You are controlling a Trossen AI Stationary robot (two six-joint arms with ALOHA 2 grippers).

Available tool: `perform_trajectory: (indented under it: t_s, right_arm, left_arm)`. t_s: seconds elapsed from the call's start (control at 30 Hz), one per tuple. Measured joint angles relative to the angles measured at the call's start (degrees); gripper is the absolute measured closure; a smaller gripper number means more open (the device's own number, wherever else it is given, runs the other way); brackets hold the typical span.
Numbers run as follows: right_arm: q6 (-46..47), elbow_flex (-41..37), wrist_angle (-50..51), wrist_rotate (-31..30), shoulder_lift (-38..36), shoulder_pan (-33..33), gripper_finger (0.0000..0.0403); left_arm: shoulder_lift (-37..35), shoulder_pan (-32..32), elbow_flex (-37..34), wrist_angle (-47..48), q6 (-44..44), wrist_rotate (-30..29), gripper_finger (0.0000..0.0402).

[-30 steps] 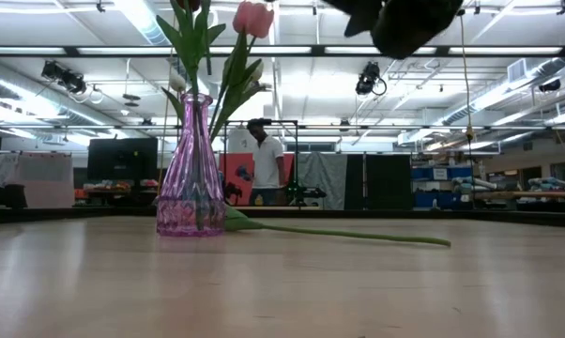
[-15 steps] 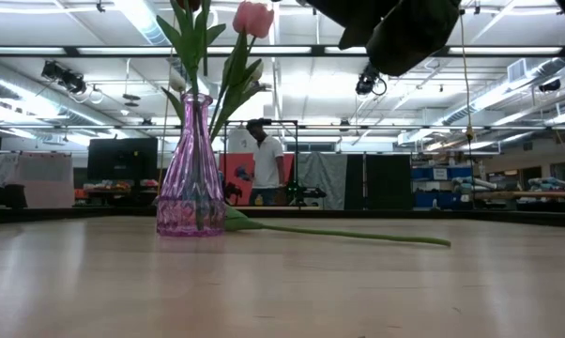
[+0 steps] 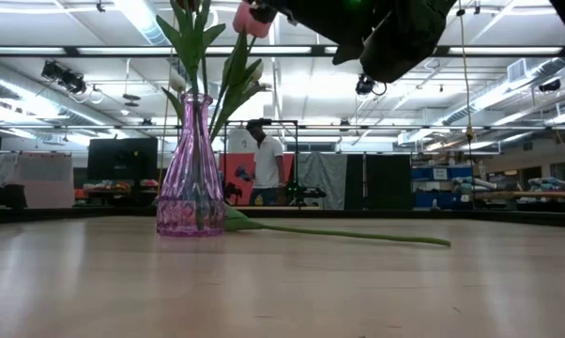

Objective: Sort flowers into vase by color
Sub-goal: Put the red flower into the purple vase

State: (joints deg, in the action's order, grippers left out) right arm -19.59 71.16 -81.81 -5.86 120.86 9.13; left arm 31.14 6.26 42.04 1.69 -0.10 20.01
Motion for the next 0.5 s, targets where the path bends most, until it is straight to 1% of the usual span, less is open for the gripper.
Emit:
perform_trajectory:
  t_s: [0.3, 0.5]
  right_arm:
    - [2.1, 0.0, 2.8, 0.2, 0.0, 0.0, 0.0398]
    - [5.3, 0.0, 10.0, 1.0, 0.0, -0.4, 0.0396]
  left_arm:
    - [0.0, 0.0, 0.0, 0.3, 1.2, -0.3, 0.0214]
    - [0.0, 0.0, 0.0, 1.2, 1.2, -0.7, 0.0214]
